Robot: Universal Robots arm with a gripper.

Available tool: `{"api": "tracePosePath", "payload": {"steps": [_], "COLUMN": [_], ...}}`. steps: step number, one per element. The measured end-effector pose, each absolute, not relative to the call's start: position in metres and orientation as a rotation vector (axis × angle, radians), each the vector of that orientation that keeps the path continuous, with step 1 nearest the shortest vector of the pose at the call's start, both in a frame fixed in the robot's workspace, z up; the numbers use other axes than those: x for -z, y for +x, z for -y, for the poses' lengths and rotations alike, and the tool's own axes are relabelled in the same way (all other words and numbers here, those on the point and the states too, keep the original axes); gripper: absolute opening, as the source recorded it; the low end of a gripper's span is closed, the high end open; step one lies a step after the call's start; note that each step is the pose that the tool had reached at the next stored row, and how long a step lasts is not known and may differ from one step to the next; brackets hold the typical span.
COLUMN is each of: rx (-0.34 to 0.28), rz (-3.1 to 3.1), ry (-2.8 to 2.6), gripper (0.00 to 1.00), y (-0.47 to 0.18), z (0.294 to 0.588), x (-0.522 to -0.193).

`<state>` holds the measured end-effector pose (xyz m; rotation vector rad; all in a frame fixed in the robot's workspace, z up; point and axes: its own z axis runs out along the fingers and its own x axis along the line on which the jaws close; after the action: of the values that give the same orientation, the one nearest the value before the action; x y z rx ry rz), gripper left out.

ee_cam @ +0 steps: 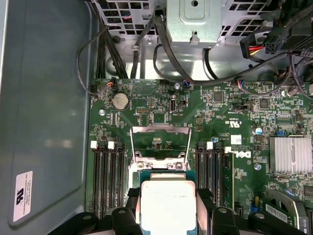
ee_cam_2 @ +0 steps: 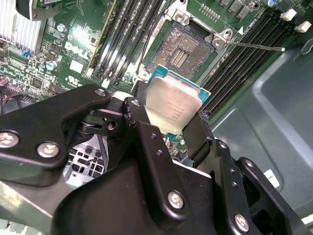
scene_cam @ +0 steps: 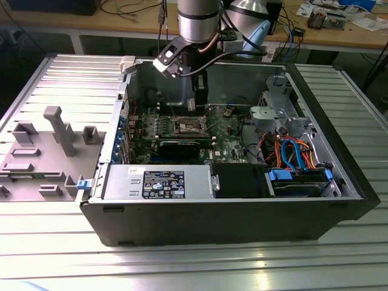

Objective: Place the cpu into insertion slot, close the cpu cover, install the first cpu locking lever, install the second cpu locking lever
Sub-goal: 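Place the cpu into insertion slot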

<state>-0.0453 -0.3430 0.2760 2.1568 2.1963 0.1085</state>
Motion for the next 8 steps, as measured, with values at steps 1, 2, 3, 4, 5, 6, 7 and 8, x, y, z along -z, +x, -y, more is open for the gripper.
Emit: {"api": "tracePosePath", "payload": {"steps": [1, 2, 3, 4, 5, 6, 7, 8], "rx": [-0.105, -0.091, -0.091, -0.091, -0.091, -0.091, -0.091, -0.091], "rz": [-2.192, -2.194, -2.194, -2.194, -2.194, -2.194, -2.194, -2.194], "ry": [2.164, 2.175, 2.175, 2.175, 2.175, 2.175, 2.175, 2.175], "gripper": [0.54, 0.54, 0.54, 0.54, 0.54, 0.54, 0.54, 0.54], "y": [-0.0464, -0.0493, -0.0493, -0.0493, -0.0493, -0.0493, -0.0493, -0.0493], "z": [0.3429, 0.3430, 0.3429, 0.3429, 0.3429, 0.3429, 0.3429, 0.3429], "x": [-0.2629, -0.2567, -0.2566, -0.2563, -0.2558, -0.2558, -0.2557, -0.2555]}}
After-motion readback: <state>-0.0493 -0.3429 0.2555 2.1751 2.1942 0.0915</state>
